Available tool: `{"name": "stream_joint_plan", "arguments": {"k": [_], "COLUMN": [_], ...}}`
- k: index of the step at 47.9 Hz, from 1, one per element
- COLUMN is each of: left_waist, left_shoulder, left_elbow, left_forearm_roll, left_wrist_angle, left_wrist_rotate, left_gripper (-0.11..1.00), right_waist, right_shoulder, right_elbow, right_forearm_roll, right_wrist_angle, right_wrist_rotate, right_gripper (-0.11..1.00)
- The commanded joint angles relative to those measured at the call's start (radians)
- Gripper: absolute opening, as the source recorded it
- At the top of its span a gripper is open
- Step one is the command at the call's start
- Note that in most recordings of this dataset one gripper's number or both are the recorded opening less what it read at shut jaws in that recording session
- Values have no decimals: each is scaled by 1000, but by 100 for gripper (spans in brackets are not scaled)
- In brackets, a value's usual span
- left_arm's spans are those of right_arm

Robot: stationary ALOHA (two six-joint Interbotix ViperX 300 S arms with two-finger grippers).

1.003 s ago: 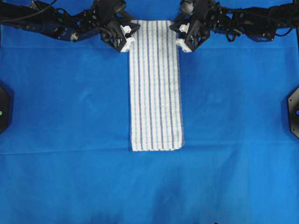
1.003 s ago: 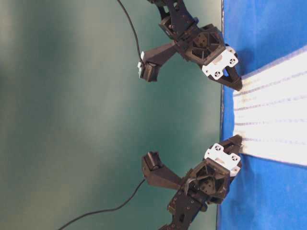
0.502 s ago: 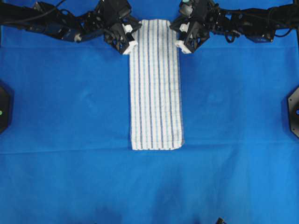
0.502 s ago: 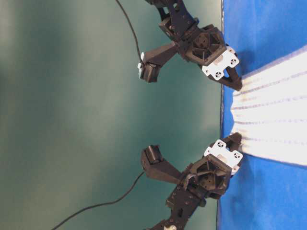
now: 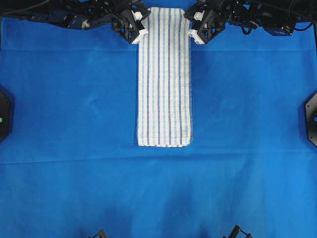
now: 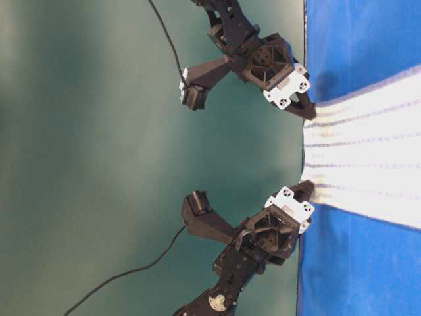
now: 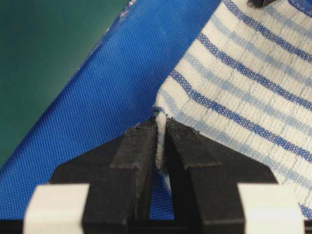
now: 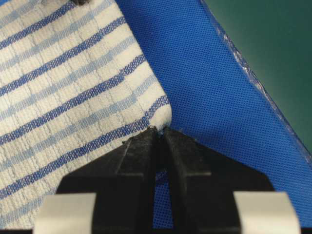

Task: Fold the blue towel.
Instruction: 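Fold the top end down over the bottom half with both grippers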

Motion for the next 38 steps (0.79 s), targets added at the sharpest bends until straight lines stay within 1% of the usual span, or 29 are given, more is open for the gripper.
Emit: {"name": "stream_joint_plan", "arguments": {"k": [1,8,17,27,33,38], "left_waist": [3,-14,-69,-141,-192,-235], "left_shoulder": [-49,-86,-152,-222,-281,-322], "left_elbow": [-8,9,49,130,204,265], "left_forearm_roll": [-2,-2,-2,0,0,-2], "left_wrist_angle": [-2,-2,-2,-2,-2,-3], "left_wrist_rotate": [2,9,25,26,28,25], "left_gripper": [4,4,4,4,4,4], "right_waist": [-5,5,46,135,193,256], "right_shoulder": [-44,-87,-164,-232,-265,-296], "right_elbow": [-14,6,54,123,170,215], "right_forearm_roll": [2,3,5,14,21,25], "right_wrist_angle": [-3,-5,-3,-3,-2,2], "right_wrist_rotate": [5,9,9,11,11,11], "right_gripper": [7,7,7,7,7,7]}}
